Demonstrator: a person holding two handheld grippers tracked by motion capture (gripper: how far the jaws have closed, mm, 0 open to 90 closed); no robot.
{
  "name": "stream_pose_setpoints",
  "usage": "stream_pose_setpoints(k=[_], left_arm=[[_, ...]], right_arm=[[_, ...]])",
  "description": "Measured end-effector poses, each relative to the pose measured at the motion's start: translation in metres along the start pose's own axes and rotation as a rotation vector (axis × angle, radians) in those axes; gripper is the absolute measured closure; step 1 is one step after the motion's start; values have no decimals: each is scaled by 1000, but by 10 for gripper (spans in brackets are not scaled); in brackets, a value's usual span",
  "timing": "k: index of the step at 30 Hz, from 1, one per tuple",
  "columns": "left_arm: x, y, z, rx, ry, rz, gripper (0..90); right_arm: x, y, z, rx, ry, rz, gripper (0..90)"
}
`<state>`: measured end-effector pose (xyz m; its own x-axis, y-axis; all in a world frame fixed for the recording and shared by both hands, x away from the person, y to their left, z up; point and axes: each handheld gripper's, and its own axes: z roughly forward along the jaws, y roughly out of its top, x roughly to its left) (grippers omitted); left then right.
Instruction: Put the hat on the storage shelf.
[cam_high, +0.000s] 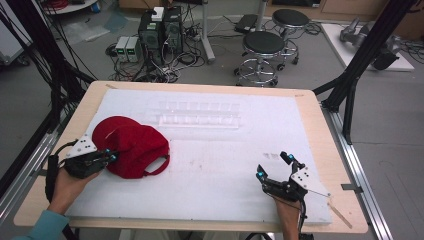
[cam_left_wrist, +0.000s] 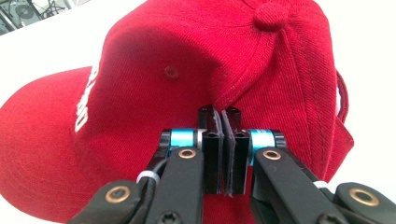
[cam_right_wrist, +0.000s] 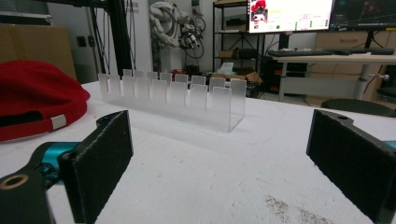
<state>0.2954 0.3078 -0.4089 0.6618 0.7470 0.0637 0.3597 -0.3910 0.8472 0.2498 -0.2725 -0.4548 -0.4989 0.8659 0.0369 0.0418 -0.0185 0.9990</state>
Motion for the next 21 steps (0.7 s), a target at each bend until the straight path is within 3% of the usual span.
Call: stream_pose_setpoints(k=[12, 21], left_arm=[[-6, 9, -3, -6, 8, -66, 877], [-26, 24, 0, 0, 17, -168, 877]], right_arm=[[0, 0, 0, 0, 0, 1, 61], [-1, 0, 0, -4, 1, -3, 61]])
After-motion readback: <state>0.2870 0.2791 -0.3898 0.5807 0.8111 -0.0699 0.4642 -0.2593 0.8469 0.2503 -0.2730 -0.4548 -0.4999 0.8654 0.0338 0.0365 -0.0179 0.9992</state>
